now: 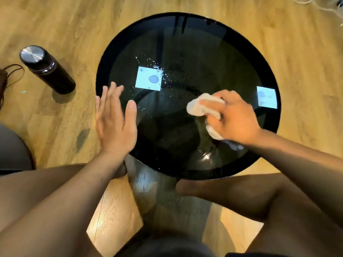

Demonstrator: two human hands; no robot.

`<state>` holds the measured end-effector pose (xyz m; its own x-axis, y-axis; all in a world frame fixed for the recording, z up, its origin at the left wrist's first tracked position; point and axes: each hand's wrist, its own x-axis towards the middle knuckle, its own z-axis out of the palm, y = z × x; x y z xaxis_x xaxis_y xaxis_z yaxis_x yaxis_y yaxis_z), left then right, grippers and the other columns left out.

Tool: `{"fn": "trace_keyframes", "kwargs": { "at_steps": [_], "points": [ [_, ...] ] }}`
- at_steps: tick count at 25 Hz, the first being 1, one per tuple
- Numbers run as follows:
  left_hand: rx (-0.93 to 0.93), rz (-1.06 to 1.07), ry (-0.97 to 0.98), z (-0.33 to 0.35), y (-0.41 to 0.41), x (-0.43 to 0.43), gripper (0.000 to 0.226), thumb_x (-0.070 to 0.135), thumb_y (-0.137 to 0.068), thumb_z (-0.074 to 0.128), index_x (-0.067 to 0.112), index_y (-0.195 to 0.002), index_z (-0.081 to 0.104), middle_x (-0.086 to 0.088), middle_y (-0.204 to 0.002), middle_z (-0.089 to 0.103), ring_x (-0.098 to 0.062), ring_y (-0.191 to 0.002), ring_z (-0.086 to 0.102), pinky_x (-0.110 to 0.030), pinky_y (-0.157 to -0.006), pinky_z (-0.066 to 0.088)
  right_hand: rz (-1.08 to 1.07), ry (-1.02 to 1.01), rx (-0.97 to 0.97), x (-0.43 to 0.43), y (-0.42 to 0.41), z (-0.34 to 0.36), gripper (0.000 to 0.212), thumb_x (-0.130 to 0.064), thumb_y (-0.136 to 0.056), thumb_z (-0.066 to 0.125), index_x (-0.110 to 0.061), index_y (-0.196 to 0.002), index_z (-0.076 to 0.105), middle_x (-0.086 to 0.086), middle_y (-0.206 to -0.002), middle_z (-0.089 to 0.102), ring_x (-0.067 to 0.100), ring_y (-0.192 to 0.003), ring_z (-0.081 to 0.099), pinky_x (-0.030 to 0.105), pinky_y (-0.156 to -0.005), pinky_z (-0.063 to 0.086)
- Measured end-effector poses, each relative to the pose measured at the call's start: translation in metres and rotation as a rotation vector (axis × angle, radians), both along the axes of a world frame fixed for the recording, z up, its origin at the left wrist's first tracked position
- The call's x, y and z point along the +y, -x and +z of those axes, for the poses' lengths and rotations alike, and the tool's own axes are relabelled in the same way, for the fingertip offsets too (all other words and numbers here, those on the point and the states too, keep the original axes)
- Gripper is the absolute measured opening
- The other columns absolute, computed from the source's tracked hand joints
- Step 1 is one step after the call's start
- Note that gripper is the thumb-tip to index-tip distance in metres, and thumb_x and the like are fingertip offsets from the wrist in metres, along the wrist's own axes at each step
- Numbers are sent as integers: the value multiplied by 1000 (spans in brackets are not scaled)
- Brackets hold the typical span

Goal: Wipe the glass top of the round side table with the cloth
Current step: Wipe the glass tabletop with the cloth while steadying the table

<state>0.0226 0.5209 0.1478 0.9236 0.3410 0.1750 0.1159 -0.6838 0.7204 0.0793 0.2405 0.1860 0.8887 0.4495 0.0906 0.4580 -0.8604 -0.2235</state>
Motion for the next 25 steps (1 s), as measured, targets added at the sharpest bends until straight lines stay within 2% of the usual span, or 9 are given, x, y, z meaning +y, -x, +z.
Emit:
{"fn": "trace_keyframes", "kwargs": {
  "at_steps": [3, 6, 8, 11, 14, 16, 18, 21, 25],
  "points": [
    [26, 14, 24, 1, 0, 0, 58, 46, -98, 23, 18, -145, 38, -2, -160, 31, -16, -152, 14, -34, -124, -1, -209, 196, -43, -62, -100, -1, 50, -43, -84, 39, -32, -131, 53, 13, -122, 56, 40, -109, 55, 48, -87, 50],
    [21, 14, 25, 4, 1, 0, 56, 45, -98, 25, 17, -145, 39, -2, -159, 33, -17, -152, 16, -41, -124, 1, -439, 260, -39, -96, -177, -4, 54, -44, -81, 39, -27, -130, 50, 16, -108, 62, 41, -97, 61, 48, -84, 53],
    [34, 16, 29, 3, 1, -1, 55, 44, -98, 26, 18, -144, 39, -2, -159, 34, -17, -152, 16, -41, -125, 1, -503, 285, 12, -89, -186, -12, 47, -37, -79, 45, -24, -122, 55, 16, -101, 65, 41, -99, 60, 45, -83, 52],
    [35, 22, 26, 3, 0, 0, 54, 43, -98, 26, 18, -143, 41, -2, -158, 35, -17, -152, 17, -41, -125, 1, -558, 185, 36, -74, -187, -16, 54, -31, -69, 45, -25, -122, 53, 19, -99, 66, 36, -99, 63, 46, -77, 55],
    [27, 21, 10, 1, -1, 1, 54, 43, -98, 27, 16, -142, 42, -3, -158, 36, -18, -151, 18, -39, -125, 0, -566, 261, -8, -58, -159, -4, 41, -31, -82, 40, -20, -120, 53, 25, -114, 57, 41, -102, 59, 44, -84, 49],
    [19, 21, 0, 1, -1, 1, 55, 44, -98, 27, 16, -142, 43, -5, -157, 37, -19, -151, 19, -32, -124, -1, -525, 237, -34, -36, -115, -3, 38, -33, -83, 39, -21, -115, 55, 23, -117, 55, 44, -99, 56, 44, -84, 47],
    [15, 17, -26, 2, -1, 0, 55, 44, -98, 26, 15, -142, 43, -6, -158, 36, -20, -151, 19, -29, -123, -2, -436, 159, -52, -7, -64, -4, 36, -33, -84, 45, -23, -117, 56, 19, -119, 52, 45, -95, 55, 43, -79, 48],
    [60, -23, -109, 5, 2, 0, 57, 46, -99, 24, 15, -145, 40, -9, -160, 30, -22, -152, 14, -36, -124, -1, -336, 132, 8, 48, 21, -3, 38, -33, -87, 54, -25, -124, 56, 14, -118, 50, 40, -93, 52, 40, -67, 45],
    [120, -87, -220, 6, 28, 10, 64, 50, -98, 22, 12, -149, 34, -13, -162, 24, -23, -153, 7, -42, -124, 1, -183, 76, 42, 106, 133, 1, 36, -40, -86, 55, -27, -120, 57, 8, -110, 50, 29, -86, 50, 32, -55, 35]
  ]
}}
